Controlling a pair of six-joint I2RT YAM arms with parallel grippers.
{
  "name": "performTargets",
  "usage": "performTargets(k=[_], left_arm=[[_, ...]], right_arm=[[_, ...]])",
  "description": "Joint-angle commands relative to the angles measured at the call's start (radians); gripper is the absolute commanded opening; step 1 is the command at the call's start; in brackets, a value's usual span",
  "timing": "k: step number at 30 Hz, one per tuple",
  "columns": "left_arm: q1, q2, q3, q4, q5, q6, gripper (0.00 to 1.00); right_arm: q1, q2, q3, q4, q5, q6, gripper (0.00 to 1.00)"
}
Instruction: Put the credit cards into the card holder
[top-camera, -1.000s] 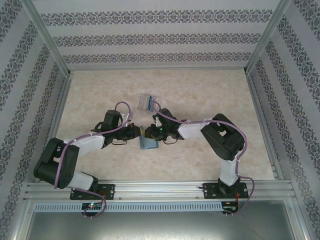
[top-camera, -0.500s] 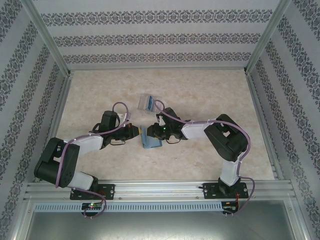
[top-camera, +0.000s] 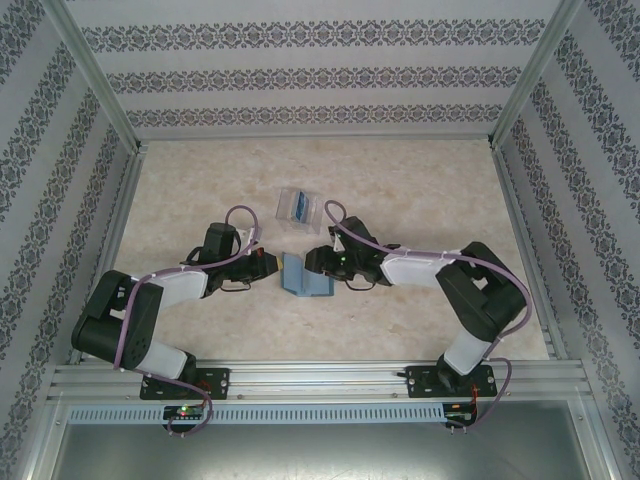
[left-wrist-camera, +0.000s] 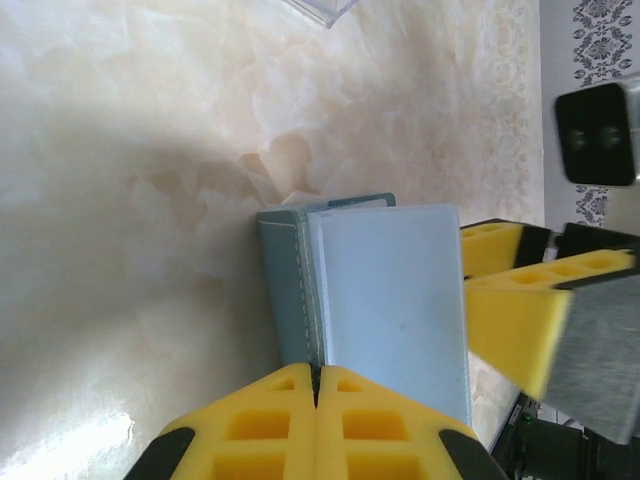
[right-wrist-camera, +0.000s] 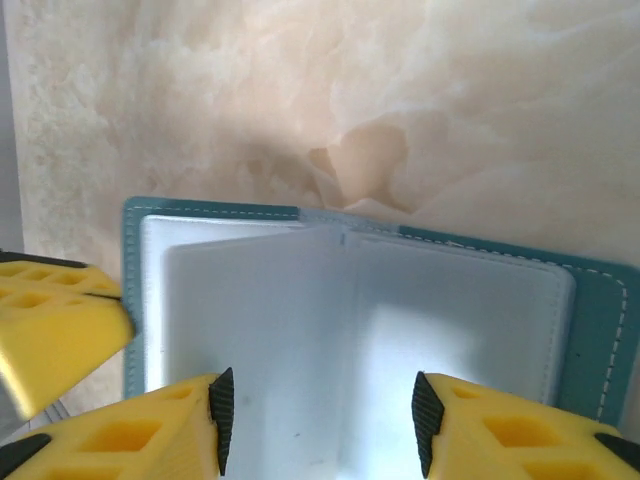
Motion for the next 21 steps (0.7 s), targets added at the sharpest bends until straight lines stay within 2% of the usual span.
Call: performTargets(k=[1,4,12,18,21], left_arm=[[0.012,0.014,-0.005,-0.014,0.005,0.026,0.0],[0.012,0.018,-0.003,-0.009,0.008,0.021,0.0],[0.013,0.017,0.002,-0.019,0.009,0.017,0.0],[0.013,0.017,0.006,-0.027,0.01,0.018,0.0],[0.012,0.017,0.01,-0.032,0.009,0.018,0.0]], right_arm=[[0.002,-0.056,0.0,-0.027,0.058,-0.061,0.53],[0.043,-0.07,0.046,-0.094,0.107,-0.113,0.55],[0.147,-0.056,0.16,-0.287,0.324,-0.13,0.56],[0.148,-0.065,0.189,-0.388,0.396,-0.117,0.56],[0.12,-0.08,0.181,-0.414,0.383,-0.113,0.56]])
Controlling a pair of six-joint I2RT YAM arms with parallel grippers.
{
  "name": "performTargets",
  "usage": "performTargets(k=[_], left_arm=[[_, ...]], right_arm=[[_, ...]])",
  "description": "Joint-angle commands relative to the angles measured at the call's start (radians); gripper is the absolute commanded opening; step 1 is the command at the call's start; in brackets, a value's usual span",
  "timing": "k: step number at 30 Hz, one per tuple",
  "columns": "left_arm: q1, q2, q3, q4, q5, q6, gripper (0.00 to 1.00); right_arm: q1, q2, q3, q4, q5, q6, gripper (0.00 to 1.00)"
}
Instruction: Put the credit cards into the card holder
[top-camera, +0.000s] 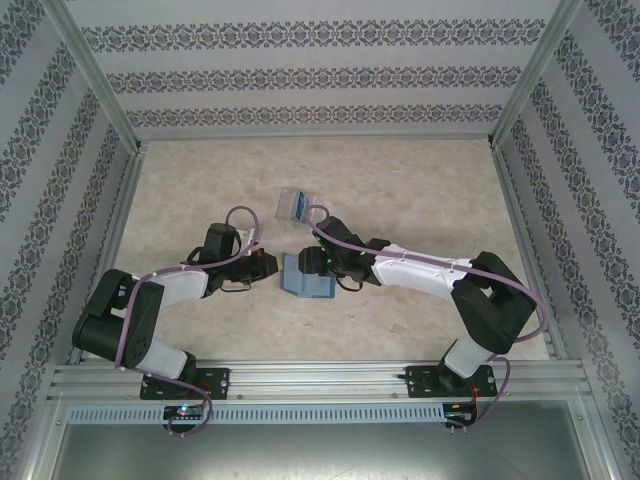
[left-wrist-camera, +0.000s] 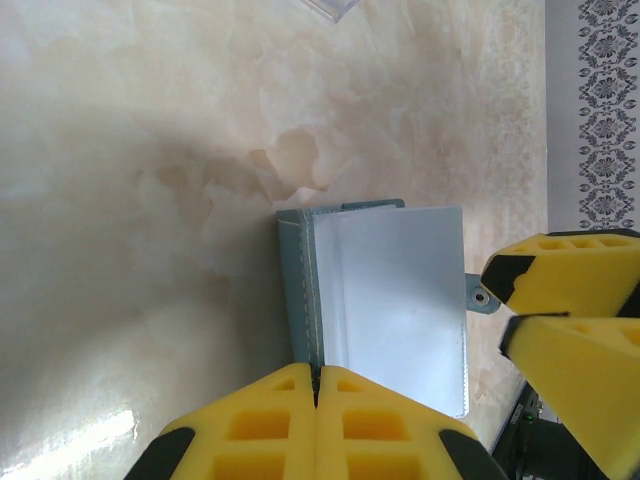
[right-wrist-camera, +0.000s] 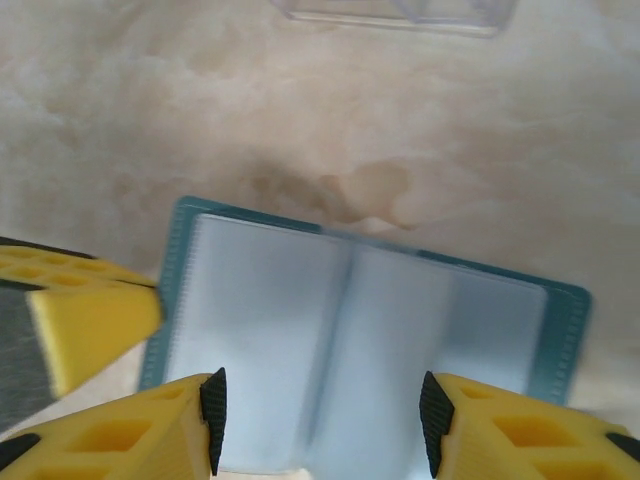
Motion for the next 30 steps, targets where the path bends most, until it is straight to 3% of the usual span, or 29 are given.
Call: performTargets(k=[1,7,12,25,27,30], left_arm=[[0.012,0.01,0.011,-0.032,0.01,0.019,0.0],[0.013,0.011,0.013,-0.03,0.013,0.014,0.0],[0.012,0.01,0.01,-0.035,0.012,0.017,0.0],[0.013,0.014,0.009,-0.033,0.007,0.015,0.0],[0.013,0.017,0.006,-0.032,0.008,0.014,0.0],[0.013,0.014,0.004,-0.034,0.007,0.015,0.0]], right_arm=[[-0.032,-0.031,0.008,-0.08,0.035,-0.005,0.56],[-0.099,0.017,-0.033,-0.012,-0.144,0.023,0.56],[-0.098,0.059,-0.04,0.072,-0.26,0.062,0.56],[-0.098,0.158,-0.019,0.112,-0.341,0.111,0.54],[-0.097,0.168,-0.022,0.139,-0.369,0.123,0.49],[-0.099,0.159,-0.028,0.158,-0.382,0.13,0.34]])
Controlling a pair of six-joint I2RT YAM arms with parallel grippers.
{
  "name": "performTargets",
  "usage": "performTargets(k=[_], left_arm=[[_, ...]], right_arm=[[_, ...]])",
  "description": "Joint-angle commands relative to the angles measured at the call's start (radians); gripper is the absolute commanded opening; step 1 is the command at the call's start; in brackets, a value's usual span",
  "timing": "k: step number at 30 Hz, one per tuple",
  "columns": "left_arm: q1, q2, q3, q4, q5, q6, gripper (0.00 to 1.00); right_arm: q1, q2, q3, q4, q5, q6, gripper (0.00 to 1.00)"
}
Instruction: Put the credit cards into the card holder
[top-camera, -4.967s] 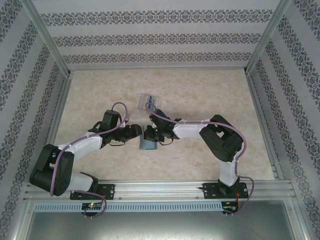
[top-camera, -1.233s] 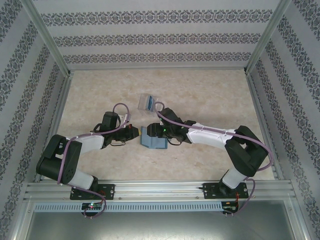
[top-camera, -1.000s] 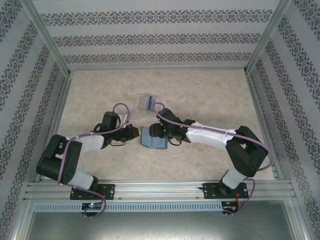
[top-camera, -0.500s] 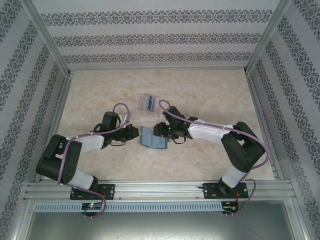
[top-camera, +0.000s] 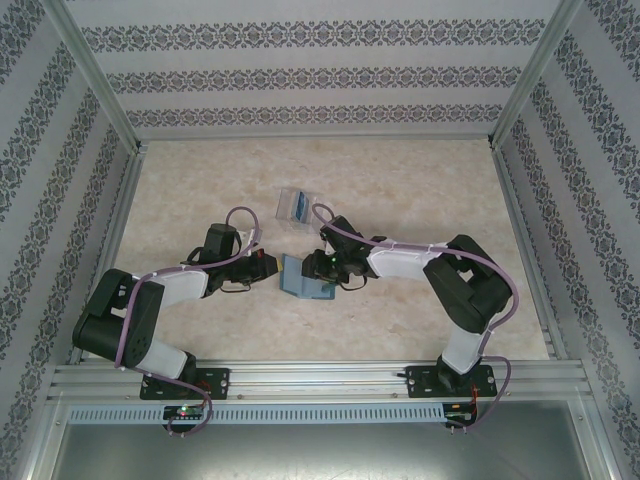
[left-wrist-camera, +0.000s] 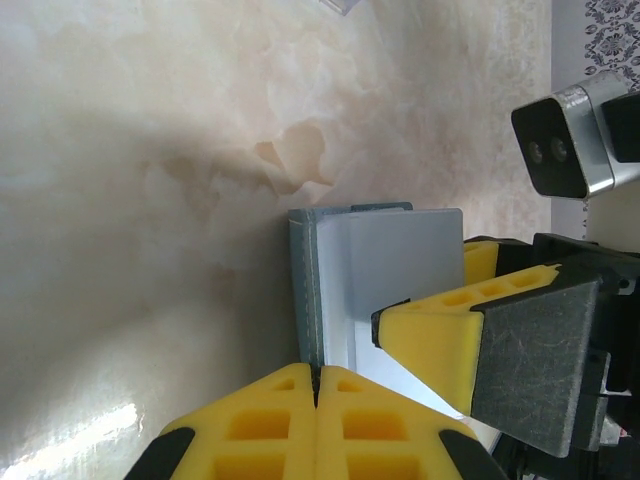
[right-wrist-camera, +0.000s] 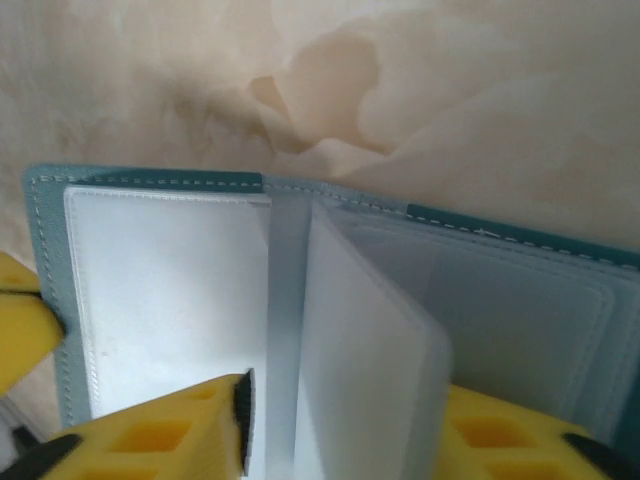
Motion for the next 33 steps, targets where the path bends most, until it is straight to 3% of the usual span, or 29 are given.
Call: performTargets(k=[1,5,9,19,27,33], left_arm=[[0.013,0.012,0.004,-0.023,0.006,0.016,0.0],[0.013,0.011,0.004,-0.023,0.006,0.016,0.0],[0.013,0.013,0.003,-0.025,0.002,0.018,0.0],[0.013,0.023,0.003,-0.034,-0.007,0.026,0.0],[0.013,0.027,0.008,-0.037,-0.007,0.026,0.0],[0.013,0.018,0.002,-0.037,-0.011,0.019,0.0]], right_arm=[[-0.003,-0.001,0.001,0.034,-0.043,0.017,0.3],[-0.024,-0.016,-0.007,0.028,-0.05,0.005,0.2],[-0.052,-0.026,-0.018,0.014,-0.054,-0.015,0.2],[-0.083,-0.05,-0.056,-0.05,-0.011,-0.076,0.3],[-0.088,-0.141,-0.08,-0.149,0.048,-0.149,0.42],[-0.073,-0.243,-0.125,-0.224,0.176,-0.189,0.44]])
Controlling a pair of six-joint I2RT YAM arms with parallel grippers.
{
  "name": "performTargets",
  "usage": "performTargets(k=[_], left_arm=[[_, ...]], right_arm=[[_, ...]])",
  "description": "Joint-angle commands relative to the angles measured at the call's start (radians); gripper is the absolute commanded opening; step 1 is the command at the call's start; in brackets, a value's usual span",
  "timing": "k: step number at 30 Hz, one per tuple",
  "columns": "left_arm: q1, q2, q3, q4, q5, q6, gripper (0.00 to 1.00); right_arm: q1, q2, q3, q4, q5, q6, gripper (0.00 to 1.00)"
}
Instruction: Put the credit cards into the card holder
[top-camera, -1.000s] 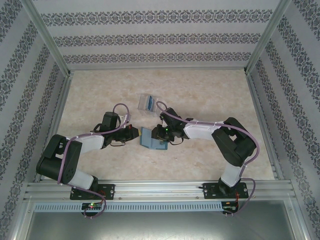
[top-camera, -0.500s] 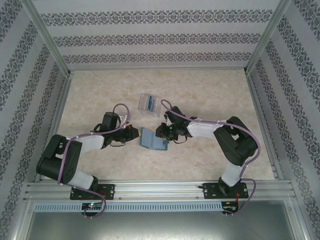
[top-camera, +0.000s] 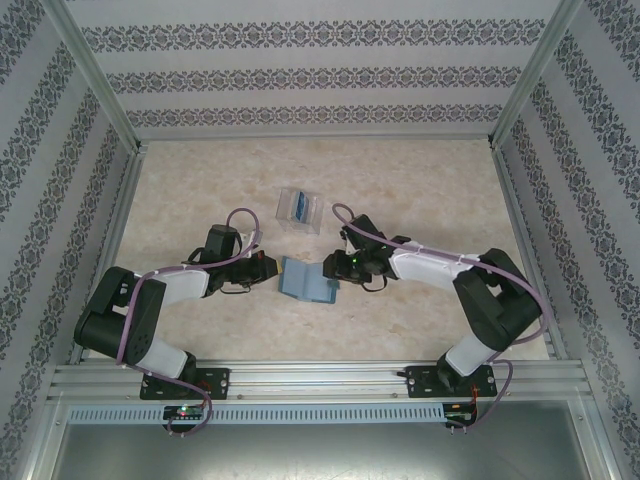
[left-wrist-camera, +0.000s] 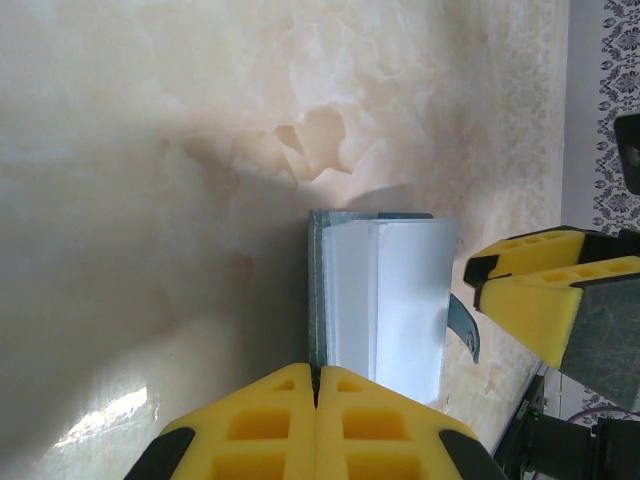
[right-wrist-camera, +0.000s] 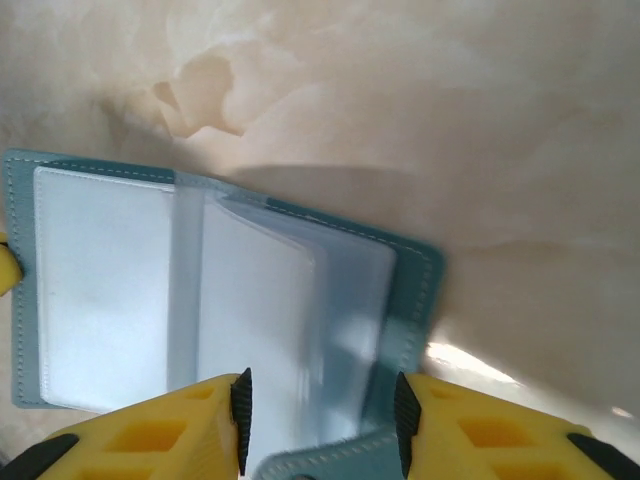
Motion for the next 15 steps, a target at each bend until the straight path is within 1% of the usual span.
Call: performTargets(k=[1,5,9,12,14,15], left_arm=[[0.012,0.001,0.002,-0.025,-0.01,0.019,0.0],[0.013,0.0,-0.003,-0.018,-0.009,0.016,0.0],[0.013,0.002,0.005,-0.005,0.016,0.004,0.0],[0.013,-0.004,0.014,-0.006,0.029,-0.002,0.15],[0.012,-0.008,0.02,-0.005,0.045,-0.007,0.19],[0.013,-0.01,0.022,-0.012,0.049,-0.007,0.2]], right_arm=[[0.021,-0.087,-0.03,-0.078,0.117,-0.039,0.44],[0.125,-0.185,-0.006,-0.081,0.199,-0.007,0.47],[0.223,-0.161,0.055,-0.014,0.232,0.062,0.47],[0.263,-0.086,0.099,0.028,0.269,0.125,0.46],[0.264,-0.024,0.128,0.042,0.26,0.158,0.45],[0.265,0.005,0.14,0.046,0.258,0.168,0.45]])
